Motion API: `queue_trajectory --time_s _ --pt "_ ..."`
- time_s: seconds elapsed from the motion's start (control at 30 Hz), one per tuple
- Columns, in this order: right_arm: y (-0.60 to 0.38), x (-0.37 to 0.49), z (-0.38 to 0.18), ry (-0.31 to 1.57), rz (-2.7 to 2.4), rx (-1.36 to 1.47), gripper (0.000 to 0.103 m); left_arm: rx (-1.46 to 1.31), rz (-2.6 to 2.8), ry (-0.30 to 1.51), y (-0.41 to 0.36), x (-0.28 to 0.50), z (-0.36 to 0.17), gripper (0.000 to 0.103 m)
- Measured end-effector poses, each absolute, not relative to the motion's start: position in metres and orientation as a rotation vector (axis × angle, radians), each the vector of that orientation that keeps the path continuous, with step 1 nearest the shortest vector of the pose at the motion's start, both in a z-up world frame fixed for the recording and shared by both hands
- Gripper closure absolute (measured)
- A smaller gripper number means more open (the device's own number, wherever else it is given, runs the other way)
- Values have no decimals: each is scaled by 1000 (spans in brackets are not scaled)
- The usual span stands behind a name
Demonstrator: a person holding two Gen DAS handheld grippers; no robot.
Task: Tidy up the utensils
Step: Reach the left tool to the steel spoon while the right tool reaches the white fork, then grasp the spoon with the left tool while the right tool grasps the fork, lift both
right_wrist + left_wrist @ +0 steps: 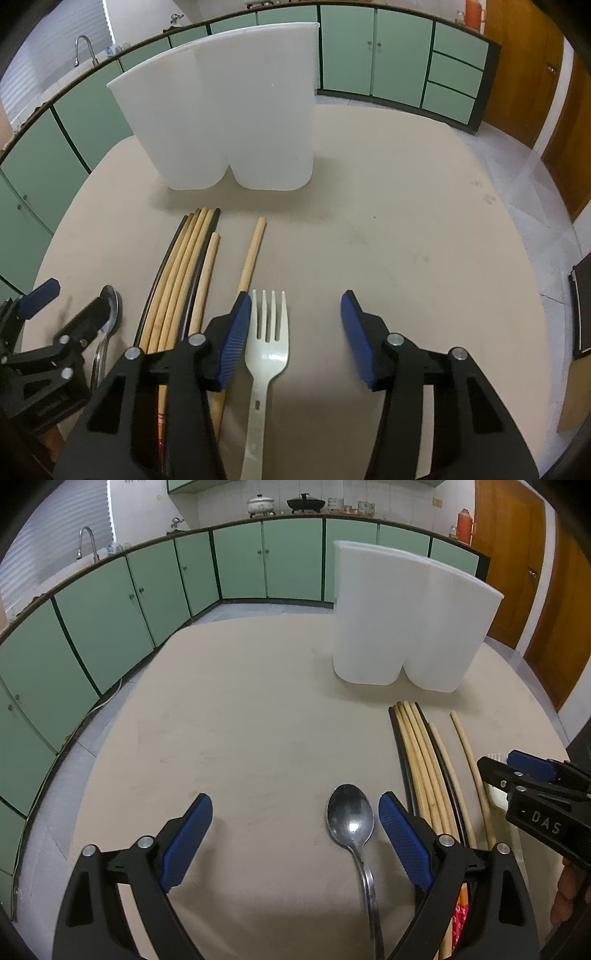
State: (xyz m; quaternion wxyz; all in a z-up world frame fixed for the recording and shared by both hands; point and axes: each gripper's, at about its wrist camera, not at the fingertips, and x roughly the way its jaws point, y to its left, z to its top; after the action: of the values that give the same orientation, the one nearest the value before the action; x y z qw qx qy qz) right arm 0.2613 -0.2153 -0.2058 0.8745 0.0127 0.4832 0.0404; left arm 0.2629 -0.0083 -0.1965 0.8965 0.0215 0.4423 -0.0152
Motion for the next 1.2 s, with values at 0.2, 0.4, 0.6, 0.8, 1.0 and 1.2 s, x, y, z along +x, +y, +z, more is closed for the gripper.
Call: queue_trajectory --time_s 0.2,0.4,0.6,0.8,1.0,1.2 --pt "-207 260 -211 1005 70 12 58 36 -38 946 -8 269 -204 19" --pt "-200 259 -210 1001 71 10 68 24 -41 964 -9 274 -206 22" --pt "-199 258 -207 1006 91 26 81 18 -28 974 -12 277 -208 22" --pt "-206 259 -206 1014 108 57 83 10 -34 969 -14 279 -207 32" --pt "-217 252 -200 1011 136 90 84 21 -114 955 -19 270 -204 75" --pt "-237 245 -176 927 158 94 84 -31 -211 863 -15 248 -187 75"
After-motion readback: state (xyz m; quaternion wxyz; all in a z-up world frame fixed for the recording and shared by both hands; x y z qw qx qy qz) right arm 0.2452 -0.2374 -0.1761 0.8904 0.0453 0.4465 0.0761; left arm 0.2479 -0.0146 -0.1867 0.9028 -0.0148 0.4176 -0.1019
